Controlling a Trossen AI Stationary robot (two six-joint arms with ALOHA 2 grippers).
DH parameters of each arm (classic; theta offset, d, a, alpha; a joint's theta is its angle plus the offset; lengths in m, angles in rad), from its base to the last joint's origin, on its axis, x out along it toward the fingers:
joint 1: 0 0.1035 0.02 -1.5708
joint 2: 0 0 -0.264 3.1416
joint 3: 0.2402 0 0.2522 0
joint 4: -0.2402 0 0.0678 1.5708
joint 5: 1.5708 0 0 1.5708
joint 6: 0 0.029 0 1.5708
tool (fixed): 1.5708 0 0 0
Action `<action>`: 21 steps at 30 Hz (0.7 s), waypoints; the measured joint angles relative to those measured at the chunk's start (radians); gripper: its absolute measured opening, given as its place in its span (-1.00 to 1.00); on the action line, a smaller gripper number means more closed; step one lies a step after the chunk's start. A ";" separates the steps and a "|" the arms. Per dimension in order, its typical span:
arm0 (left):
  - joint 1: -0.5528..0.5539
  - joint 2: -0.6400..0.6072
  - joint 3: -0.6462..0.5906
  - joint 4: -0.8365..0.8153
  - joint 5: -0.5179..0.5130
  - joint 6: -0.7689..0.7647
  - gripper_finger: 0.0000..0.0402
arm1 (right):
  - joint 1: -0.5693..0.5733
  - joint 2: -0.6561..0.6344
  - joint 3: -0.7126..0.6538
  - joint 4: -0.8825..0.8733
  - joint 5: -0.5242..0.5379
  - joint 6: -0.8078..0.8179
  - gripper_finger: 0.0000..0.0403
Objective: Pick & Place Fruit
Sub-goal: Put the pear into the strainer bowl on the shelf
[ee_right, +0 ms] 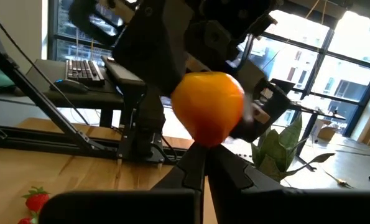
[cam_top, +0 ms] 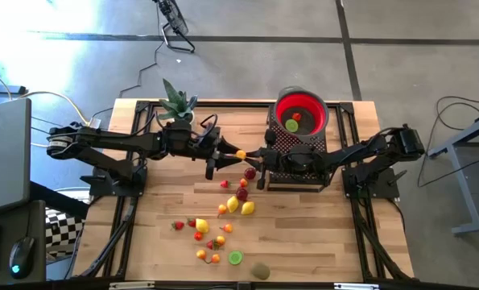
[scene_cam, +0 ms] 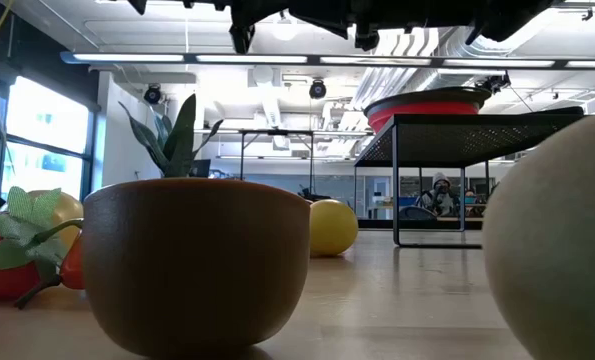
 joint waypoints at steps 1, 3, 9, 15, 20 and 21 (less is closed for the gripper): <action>0.000 0.000 0.000 0.000 0.000 0.000 -0.10 | 0.001 0.000 0.000 -0.001 -0.002 0.000 -0.98; 0.000 0.000 0.000 0.000 -0.001 0.000 -0.01 | 0.001 0.000 0.000 -0.001 -0.005 0.000 -0.98; 0.000 0.000 0.000 -0.001 0.004 0.000 0.19 | 0.001 0.000 0.000 0.001 -0.004 0.000 -0.98; 0.000 -0.006 0.000 0.020 0.008 0.025 0.20 | 0.004 0.000 0.000 0.001 -0.001 0.000 -0.98; 0.000 -0.055 0.000 0.027 0.020 0.117 0.20 | 0.021 -0.001 0.000 -0.002 0.032 -0.005 -0.98; 0.000 -0.068 0.000 0.018 0.020 0.134 0.20 | 0.025 -0.008 0.000 -0.013 0.046 -0.008 -0.98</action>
